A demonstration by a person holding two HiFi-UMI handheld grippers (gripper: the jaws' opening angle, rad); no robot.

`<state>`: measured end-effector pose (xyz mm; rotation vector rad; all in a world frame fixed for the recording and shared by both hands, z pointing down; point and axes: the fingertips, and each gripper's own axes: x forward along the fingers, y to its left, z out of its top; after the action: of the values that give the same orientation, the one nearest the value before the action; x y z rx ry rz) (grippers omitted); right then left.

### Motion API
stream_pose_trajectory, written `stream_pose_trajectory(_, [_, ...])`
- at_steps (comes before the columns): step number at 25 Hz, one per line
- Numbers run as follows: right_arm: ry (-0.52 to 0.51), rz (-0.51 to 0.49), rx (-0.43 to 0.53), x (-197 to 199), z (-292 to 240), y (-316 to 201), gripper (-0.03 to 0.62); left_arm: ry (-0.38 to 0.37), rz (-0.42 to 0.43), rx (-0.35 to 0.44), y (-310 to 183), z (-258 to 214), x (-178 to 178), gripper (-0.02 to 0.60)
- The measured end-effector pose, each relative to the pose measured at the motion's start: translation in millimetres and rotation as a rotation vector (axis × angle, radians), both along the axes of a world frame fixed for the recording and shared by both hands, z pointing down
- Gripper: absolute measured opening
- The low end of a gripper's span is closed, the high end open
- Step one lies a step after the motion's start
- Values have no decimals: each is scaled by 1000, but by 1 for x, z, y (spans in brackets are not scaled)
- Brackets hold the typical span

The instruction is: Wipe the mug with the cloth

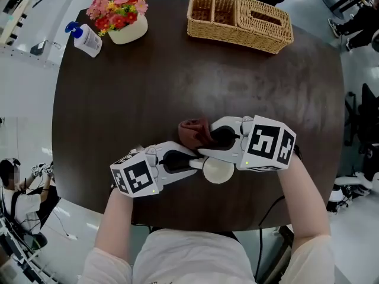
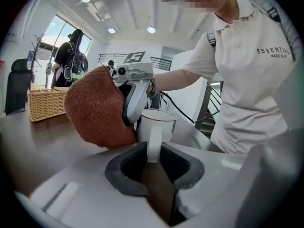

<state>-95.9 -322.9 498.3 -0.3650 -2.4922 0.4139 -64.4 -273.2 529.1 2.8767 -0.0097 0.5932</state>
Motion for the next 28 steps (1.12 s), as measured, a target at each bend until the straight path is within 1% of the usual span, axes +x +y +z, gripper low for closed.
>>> stream_pose_trajectory(3, [-6, 30, -35, 12, -2, -3, 80, -16, -6, 17, 0, 1, -2, 86])
stream_pose_trajectory(12, [-18, 120, -74, 55, -10, -5, 80, -51, -62, 34, 0, 3, -3, 84])
stream_pose_trajectory(18, [66, 165, -30, 81, 12, 5, 80, -65, -136, 44, -3, 4, -5, 86])
stream_pose_trajectory(21, [71, 203, -40, 89, 19, 13, 81, -75, -155, 67, -1, 2, -4, 84])
stream_pose_trajectory(25, [82, 257, -39, 100, 28, 24, 81, -74, -145, 116, 0, -2, -3, 86])
stream_pose_trajectory(28, [92, 317, -8, 110, 31, 29, 81, -86, -81, 173, 5, -5, -1, 86])
